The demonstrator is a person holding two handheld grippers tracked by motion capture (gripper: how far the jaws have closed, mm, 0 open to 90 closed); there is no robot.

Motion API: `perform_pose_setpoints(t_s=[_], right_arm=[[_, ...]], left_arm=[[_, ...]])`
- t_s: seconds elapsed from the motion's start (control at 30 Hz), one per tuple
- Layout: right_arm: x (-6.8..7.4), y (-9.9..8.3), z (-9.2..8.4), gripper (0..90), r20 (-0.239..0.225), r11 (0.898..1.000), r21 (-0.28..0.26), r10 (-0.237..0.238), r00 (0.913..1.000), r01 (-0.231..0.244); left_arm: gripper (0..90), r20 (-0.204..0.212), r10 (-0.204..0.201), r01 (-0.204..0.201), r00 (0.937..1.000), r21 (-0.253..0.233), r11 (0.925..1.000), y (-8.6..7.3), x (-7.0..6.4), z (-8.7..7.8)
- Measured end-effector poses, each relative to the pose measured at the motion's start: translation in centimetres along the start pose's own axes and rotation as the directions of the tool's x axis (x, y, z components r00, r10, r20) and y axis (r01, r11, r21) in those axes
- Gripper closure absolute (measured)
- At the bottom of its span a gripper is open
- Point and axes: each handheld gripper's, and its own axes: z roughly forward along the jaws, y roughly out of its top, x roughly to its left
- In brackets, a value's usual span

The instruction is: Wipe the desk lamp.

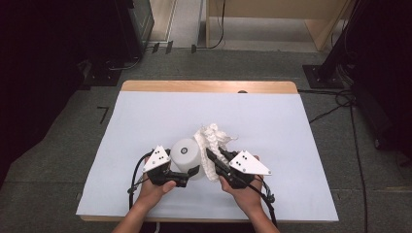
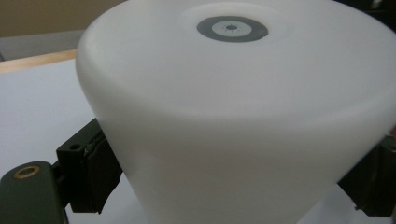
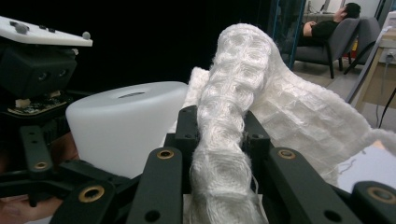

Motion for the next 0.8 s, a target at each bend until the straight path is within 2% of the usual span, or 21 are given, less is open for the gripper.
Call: perform_pose_setpoints(t_s=[0.1,0.23,0.33,0.43,0.57,0.63,0.7,0.8], right_arm=[[0.2,-0.1,0.2,74.5,-0.009,1.0,0.006,-0.006,0.9999,0.006],[0.3,-0.7,0.6,74.7,-0.015,1.0,0.031,-0.005,0.9999,0.006],[0.4,-1.3,1.0,74.7,-0.021,0.998,0.058,0.0,0.9998,0.001],[0.7,-1.8,1.5,74.7,-0.027,0.997,0.081,-0.002,0.9996,0.004],[0.7,-1.7,1.5,74.7,-0.026,0.997,0.083,-0.003,0.9997,0.005],[0.6,-1.5,1.3,74.7,-0.02,0.998,0.071,-0.003,0.9998,0.004],[0.5,-1.0,0.9,74.7,-0.017,0.999,0.048,0.001,0.9999,0.0],[0.4,0.0,0.2,74.8,-0.01,1.0,0.008,0.0,0.9999,0.0]], left_arm=[[8.5,0.023,0.004,-0.004,0.9997,-0.011,0.9999,0.4,-0.2,-0.2],[8.5,0.042,-0.03,0.032,0.9987,-0.04,0.9987,0.8,0.5,-0.9],[8.5,0.045,-0.054,0.057,0.9975,-0.063,0.9964,1.0,1.1,-1.5],[8.6,0.037,-0.057,0.059,0.9977,-0.069,0.9959,1.1,1.4,-1.8],[8.6,0.043,-0.052,0.055,0.9977,-0.057,0.9969,0.9,1.4,-1.6],[8.6,0.044,-0.036,0.037,0.9984,-0.035,0.9987,0.8,1.2,-1.2],[8.6,0.043,-0.015,0.016,0.9989,-0.014,0.9998,0.5,0.8,-0.8],[8.6,0.053,-0.008,0.007,0.9986,0.018,0.9998,0.1,0.4,0.0]])
